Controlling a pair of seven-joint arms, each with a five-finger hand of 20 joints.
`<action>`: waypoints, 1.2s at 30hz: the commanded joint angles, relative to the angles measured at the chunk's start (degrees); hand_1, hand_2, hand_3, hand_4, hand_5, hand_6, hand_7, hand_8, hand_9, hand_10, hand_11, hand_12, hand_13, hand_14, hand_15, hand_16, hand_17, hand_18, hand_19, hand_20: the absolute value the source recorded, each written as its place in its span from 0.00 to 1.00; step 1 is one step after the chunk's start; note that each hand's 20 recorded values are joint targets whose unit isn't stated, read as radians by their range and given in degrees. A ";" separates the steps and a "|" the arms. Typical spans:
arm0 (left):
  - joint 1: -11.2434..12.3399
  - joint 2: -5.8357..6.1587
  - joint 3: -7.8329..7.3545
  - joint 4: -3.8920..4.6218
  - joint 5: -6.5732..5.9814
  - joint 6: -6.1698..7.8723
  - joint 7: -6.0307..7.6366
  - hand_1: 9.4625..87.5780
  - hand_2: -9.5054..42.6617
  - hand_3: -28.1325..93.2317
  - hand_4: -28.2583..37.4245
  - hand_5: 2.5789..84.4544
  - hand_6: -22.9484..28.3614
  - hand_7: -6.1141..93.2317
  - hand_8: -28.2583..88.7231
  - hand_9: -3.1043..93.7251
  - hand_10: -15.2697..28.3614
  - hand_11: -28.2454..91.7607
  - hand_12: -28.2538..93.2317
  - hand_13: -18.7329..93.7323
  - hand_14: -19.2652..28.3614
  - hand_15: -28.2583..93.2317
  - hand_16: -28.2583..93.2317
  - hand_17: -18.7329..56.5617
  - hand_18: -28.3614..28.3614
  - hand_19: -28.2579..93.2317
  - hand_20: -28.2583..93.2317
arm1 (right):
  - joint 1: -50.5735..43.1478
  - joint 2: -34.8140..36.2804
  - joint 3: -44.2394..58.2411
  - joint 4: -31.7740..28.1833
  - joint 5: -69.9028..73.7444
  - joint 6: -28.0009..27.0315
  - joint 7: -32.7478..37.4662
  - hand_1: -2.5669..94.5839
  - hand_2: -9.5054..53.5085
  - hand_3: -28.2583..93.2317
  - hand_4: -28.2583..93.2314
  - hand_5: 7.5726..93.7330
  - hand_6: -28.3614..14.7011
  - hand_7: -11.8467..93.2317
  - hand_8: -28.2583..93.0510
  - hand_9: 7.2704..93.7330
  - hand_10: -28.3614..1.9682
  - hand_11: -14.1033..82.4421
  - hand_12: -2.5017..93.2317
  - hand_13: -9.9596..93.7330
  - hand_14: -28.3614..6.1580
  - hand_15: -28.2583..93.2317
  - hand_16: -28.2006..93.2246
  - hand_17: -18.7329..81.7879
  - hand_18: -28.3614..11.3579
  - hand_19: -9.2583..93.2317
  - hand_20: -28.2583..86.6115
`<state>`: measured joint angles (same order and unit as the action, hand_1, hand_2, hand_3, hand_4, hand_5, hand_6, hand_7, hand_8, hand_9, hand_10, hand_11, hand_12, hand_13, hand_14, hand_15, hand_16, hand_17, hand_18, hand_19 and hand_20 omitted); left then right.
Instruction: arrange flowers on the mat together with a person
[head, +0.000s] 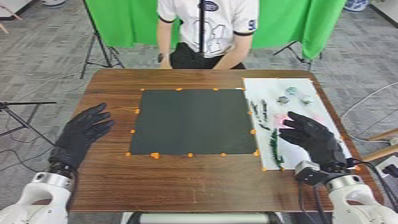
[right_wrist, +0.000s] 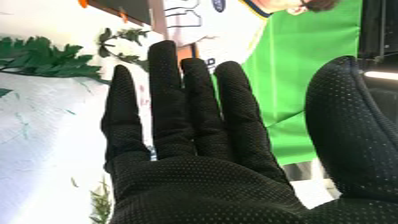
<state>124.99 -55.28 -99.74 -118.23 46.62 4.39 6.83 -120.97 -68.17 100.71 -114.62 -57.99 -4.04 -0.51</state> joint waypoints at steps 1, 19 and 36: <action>0.73 -0.59 0.60 0.41 -0.06 -0.50 -0.59 0.23 0.09 0.80 0.06 0.36 0.50 0.31 0.14 0.33 0.61 0.47 0.38 0.41 0.69 0.55 0.22 0.17 0.86 0.65 0.31 | -0.40 1.53 -0.56 -0.05 -0.09 0.59 -0.75 0.24 0.17 0.95 0.02 0.41 0.56 0.29 0.14 0.43 0.49 0.29 0.23 0.49 0.47 0.50 0.39 0.30 0.20 0.53 0.44; 1.63 -0.44 0.21 -0.09 -0.16 0.41 -0.81 0.23 0.10 0.80 0.07 0.36 0.50 0.31 0.14 0.33 0.61 0.47 0.38 0.40 0.69 0.55 0.22 0.17 0.86 0.65 0.31 | -6.35 17.72 -0.83 -5.99 -29.65 22.17 2.30 0.25 0.02 0.87 0.00 0.66 0.60 0.60 0.10 0.67 0.50 0.77 0.47 0.68 0.43 0.88 0.50 0.48 0.23 0.86 0.60; 1.62 -0.40 0.13 -0.20 -0.47 1.01 -0.95 0.23 0.10 0.80 0.06 0.36 0.50 0.31 0.14 0.33 0.61 0.47 0.38 0.41 0.69 0.56 0.22 0.17 0.86 0.65 0.31 | -2.50 12.81 -2.17 -2.55 -2.84 11.55 -5.42 0.18 0.11 0.88 0.00 0.51 0.57 0.39 0.12 0.55 0.44 0.40 0.27 0.57 0.47 0.60 0.39 0.36 0.20 0.61 0.47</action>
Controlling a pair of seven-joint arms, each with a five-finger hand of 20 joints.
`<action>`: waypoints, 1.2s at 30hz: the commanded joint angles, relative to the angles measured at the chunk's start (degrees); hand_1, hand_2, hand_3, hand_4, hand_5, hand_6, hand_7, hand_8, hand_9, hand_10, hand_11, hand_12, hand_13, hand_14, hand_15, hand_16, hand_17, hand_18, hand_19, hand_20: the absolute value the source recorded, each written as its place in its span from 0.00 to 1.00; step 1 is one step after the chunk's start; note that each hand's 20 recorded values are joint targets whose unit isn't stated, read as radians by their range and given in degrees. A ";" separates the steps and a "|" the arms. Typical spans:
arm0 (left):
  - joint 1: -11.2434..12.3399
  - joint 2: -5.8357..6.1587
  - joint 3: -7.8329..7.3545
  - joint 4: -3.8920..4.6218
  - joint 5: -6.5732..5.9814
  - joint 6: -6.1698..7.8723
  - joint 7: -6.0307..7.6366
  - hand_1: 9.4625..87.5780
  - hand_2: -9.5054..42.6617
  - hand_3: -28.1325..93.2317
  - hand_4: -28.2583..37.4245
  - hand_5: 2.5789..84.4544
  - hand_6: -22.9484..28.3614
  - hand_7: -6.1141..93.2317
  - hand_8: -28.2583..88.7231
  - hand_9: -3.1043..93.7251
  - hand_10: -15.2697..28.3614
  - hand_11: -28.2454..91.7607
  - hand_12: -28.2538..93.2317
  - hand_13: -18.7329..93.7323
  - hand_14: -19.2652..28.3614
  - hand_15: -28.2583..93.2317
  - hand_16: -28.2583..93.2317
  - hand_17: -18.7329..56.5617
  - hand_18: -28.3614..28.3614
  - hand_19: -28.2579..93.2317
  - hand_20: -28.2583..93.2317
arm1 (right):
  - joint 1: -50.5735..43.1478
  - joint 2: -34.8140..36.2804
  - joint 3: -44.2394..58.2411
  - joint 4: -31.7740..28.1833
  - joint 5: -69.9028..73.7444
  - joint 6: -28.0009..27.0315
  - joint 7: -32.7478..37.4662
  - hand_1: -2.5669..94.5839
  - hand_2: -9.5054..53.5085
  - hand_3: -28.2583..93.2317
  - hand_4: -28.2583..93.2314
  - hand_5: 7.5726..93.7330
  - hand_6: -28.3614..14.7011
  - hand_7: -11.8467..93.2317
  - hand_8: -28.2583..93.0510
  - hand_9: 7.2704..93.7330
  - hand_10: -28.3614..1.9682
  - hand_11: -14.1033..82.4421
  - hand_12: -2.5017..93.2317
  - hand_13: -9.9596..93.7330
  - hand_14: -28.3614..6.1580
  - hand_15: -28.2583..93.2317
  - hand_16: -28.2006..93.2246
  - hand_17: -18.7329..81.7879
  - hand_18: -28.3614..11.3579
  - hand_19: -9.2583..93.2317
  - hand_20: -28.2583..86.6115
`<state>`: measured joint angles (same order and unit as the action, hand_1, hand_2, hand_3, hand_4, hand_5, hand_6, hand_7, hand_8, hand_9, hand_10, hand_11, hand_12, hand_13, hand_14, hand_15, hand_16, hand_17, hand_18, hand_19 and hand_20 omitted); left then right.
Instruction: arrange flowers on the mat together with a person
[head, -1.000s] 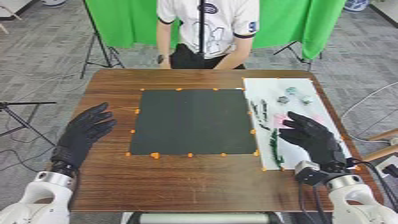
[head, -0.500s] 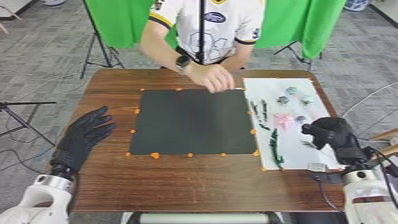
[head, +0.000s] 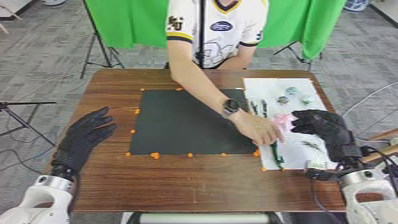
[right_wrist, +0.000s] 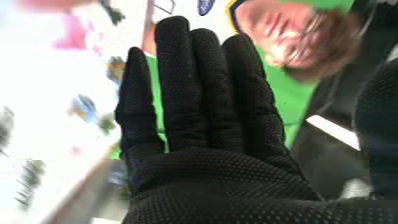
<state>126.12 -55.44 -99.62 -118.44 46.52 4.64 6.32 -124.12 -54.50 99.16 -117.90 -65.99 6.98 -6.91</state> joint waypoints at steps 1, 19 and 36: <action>0.51 -0.28 -0.04 0.06 -0.33 0.67 -0.48 0.22 0.10 0.80 0.06 0.36 0.50 0.31 0.14 0.33 0.61 0.47 0.38 0.41 0.70 0.56 0.22 0.17 0.86 0.65 0.31 | 0.53 -1.12 -0.42 0.72 5.05 0.16 1.11 0.18 0.11 0.88 0.00 0.51 0.57 0.39 0.12 0.55 0.44 0.40 0.27 0.57 0.47 0.59 0.39 0.36 0.20 0.61 0.47; 1.75 -0.30 -0.59 -0.38 -0.31 0.62 0.23 0.23 0.11 0.80 0.06 0.36 0.50 0.31 0.14 0.33 0.61 0.47 0.38 0.41 0.70 0.56 0.22 0.17 0.86 0.65 0.31 | 1.49 -4.28 -0.19 1.10 18.12 -2.43 -0.20 0.19 0.12 0.88 0.00 0.51 0.57 0.38 0.12 0.54 0.43 0.40 0.28 0.57 0.46 0.60 0.40 0.35 0.19 0.61 0.47; 1.82 -0.68 -1.38 -0.32 -0.34 0.65 0.10 0.23 0.11 0.80 0.06 0.37 0.50 0.31 0.14 0.33 0.61 0.47 0.38 0.41 0.70 0.56 0.22 0.17 0.86 0.65 0.31 | 0.92 -3.61 0.68 0.68 15.24 2.20 -0.90 0.22 0.05 0.89 0.00 0.50 0.58 0.40 0.12 0.54 0.46 0.41 0.28 0.57 0.49 0.61 0.40 0.35 0.19 0.61 0.47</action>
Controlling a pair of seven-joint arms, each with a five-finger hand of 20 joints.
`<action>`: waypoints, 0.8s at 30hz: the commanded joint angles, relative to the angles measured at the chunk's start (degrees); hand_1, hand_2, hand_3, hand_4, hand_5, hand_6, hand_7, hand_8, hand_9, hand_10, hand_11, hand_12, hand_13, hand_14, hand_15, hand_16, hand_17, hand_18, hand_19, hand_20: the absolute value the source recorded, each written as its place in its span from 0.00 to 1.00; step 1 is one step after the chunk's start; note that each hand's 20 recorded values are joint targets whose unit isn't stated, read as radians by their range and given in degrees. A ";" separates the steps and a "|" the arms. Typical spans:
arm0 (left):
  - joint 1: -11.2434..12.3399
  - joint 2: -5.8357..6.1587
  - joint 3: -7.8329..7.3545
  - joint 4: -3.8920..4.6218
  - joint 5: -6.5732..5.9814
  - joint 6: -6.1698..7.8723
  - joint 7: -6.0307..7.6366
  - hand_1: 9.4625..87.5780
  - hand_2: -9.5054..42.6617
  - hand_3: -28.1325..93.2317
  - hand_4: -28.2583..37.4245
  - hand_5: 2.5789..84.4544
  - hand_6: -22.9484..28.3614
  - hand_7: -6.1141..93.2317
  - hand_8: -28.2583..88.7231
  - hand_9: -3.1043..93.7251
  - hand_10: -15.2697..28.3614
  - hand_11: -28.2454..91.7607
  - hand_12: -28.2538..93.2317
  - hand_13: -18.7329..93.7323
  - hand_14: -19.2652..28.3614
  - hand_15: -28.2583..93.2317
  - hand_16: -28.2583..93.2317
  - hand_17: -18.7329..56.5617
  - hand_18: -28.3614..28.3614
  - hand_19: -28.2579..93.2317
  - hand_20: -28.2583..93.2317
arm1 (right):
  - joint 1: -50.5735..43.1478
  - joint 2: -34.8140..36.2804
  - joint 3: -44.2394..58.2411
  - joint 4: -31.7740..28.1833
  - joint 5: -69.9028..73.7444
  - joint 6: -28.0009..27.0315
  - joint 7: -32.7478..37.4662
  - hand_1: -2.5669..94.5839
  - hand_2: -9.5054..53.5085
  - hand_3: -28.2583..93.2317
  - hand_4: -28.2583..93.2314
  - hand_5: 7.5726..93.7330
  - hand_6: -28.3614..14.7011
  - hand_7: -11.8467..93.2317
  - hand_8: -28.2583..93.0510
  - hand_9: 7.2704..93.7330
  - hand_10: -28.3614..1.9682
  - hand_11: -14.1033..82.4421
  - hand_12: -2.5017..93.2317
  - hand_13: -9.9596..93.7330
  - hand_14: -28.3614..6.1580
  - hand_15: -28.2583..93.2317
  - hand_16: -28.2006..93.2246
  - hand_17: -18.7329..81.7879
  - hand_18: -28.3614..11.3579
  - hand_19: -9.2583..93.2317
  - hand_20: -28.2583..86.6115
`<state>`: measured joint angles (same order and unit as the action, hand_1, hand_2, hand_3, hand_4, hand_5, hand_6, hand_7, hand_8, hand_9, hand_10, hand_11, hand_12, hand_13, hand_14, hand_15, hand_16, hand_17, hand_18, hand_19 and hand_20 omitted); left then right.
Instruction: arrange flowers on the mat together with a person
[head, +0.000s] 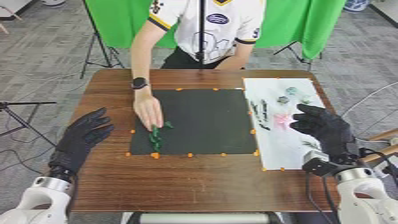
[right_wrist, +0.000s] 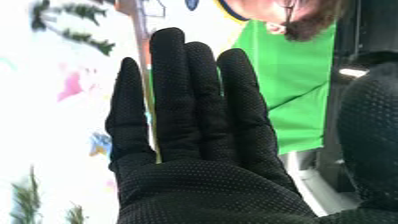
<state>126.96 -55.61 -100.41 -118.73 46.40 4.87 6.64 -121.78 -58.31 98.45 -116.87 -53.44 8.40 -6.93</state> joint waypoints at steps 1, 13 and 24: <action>0.97 -0.46 -0.46 -0.03 -0.28 0.61 -0.07 0.23 0.11 0.80 0.06 0.37 0.50 0.30 0.14 0.33 0.61 0.47 0.38 0.41 0.70 0.56 0.22 0.17 0.86 0.65 0.31 | -1.42 0.05 1.46 -0.37 2.33 0.61 -0.73 0.22 0.05 0.89 0.00 0.50 0.58 0.40 0.12 0.54 0.46 0.41 0.28 0.57 0.50 0.61 0.40 0.35 0.19 0.61 0.47; 0.57 -0.23 -0.22 0.10 -0.18 0.08 -0.27 0.23 0.11 0.80 0.06 0.37 0.50 0.30 0.14 0.33 0.61 0.47 0.38 0.41 0.70 0.56 0.22 0.17 0.86 0.65 0.31 | -1.67 -0.12 2.00 -0.21 2.85 -0.77 -0.74 0.22 0.08 0.90 0.00 0.50 0.58 0.40 0.11 0.54 0.45 0.41 0.28 0.57 0.49 0.61 0.40 0.35 0.20 0.61 0.48; -0.53 0.09 0.50 0.56 -0.05 -0.48 -0.60 0.23 0.11 0.80 0.06 0.37 0.50 0.30 0.14 0.34 0.61 0.47 0.38 0.41 0.70 0.56 0.22 0.17 0.86 0.65 0.31 | -4.64 1.19 4.87 -1.04 0.75 -0.83 -0.17 0.22 0.07 0.90 0.00 0.50 0.58 0.40 0.12 0.54 0.45 0.41 0.28 0.57 0.49 0.61 0.39 0.35 0.20 0.61 0.48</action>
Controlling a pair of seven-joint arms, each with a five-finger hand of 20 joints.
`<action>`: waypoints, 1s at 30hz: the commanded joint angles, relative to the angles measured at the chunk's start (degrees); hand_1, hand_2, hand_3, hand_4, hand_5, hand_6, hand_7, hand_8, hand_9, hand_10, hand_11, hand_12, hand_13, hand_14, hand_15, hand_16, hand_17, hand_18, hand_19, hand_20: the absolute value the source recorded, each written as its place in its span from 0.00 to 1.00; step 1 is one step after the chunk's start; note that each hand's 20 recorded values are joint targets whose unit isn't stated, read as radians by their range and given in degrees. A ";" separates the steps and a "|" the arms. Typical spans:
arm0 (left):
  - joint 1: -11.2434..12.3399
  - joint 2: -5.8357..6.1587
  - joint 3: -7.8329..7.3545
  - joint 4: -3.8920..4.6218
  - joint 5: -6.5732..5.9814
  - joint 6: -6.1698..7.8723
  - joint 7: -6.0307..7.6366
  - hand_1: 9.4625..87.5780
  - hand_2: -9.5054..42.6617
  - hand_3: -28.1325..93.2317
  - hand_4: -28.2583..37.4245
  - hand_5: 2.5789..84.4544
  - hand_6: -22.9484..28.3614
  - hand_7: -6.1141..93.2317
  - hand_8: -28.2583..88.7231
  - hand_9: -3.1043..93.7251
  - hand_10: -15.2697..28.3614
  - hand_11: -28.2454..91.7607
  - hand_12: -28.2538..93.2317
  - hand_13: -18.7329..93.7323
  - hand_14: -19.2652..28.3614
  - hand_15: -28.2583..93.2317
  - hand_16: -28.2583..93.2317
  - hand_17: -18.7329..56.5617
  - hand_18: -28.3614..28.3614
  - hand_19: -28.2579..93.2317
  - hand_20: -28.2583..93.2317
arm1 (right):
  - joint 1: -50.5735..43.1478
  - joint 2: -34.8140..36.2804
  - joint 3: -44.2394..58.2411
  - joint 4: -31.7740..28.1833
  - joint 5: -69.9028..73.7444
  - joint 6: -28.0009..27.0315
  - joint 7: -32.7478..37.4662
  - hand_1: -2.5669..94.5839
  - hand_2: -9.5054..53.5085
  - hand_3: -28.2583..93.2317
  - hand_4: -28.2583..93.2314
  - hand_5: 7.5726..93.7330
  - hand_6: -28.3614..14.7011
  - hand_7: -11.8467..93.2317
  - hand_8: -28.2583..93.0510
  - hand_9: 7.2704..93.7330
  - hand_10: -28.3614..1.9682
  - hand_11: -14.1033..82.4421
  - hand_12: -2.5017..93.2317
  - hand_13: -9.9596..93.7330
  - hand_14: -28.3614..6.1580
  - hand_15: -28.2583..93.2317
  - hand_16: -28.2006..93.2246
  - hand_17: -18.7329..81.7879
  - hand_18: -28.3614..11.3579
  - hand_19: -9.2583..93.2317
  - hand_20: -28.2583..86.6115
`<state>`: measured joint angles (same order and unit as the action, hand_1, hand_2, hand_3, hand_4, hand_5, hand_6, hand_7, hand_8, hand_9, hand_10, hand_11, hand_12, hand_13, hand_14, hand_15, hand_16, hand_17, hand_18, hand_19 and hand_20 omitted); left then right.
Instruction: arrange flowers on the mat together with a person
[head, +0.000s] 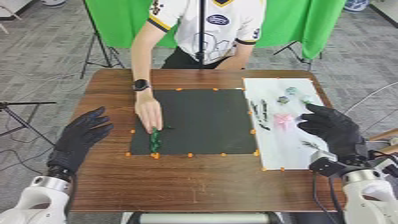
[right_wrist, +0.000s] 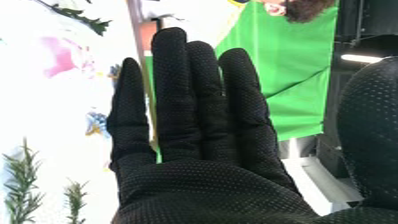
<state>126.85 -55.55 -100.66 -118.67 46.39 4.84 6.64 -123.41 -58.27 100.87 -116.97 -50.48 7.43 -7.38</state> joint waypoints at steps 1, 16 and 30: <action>-0.19 0.07 0.67 0.41 -0.16 -0.27 -0.47 0.23 0.11 0.80 0.06 0.37 0.50 0.30 0.14 0.34 0.61 0.47 0.38 0.41 0.70 0.56 0.22 0.17 0.86 0.65 0.31 | -3.54 1.43 3.26 -1.10 -3.03 0.36 0.35 0.22 0.07 0.90 0.00 0.50 0.58 0.40 0.12 0.54 0.45 0.41 0.28 0.56 0.49 0.61 0.40 0.35 0.20 0.61 0.48; 0.14 0.39 0.15 0.42 -0.18 -0.18 -0.14 0.23 0.11 0.80 0.06 0.37 0.50 0.30 0.14 0.34 0.61 0.47 0.38 0.41 0.70 0.56 0.22 0.17 0.86 0.65 0.31 | -8.94 11.30 4.27 -5.65 -61.51 19.02 35.15 0.29 0.00 0.87 0.00 0.37 0.60 0.58 0.07 0.35 0.47 0.62 0.37 0.43 0.52 0.73 0.38 0.32 0.24 0.64 0.47; 0.37 1.02 0.09 0.15 1.36 0.47 -0.40 0.22 0.12 0.80 0.06 0.37 0.50 0.30 0.14 0.33 0.61 0.47 0.38 0.41 0.70 0.56 0.21 0.17 0.86 0.65 0.31 | -5.78 12.34 -1.48 -3.24 -80.39 7.70 54.54 0.26 0.00 0.81 0.00 0.28 0.50 0.63 0.07 0.27 0.37 0.75 0.47 0.38 0.42 0.82 0.41 0.32 0.24 0.65 0.50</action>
<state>126.35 -54.86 -100.45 -118.61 47.18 4.85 6.61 -128.18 -46.25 100.17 -122.46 -107.42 10.33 42.14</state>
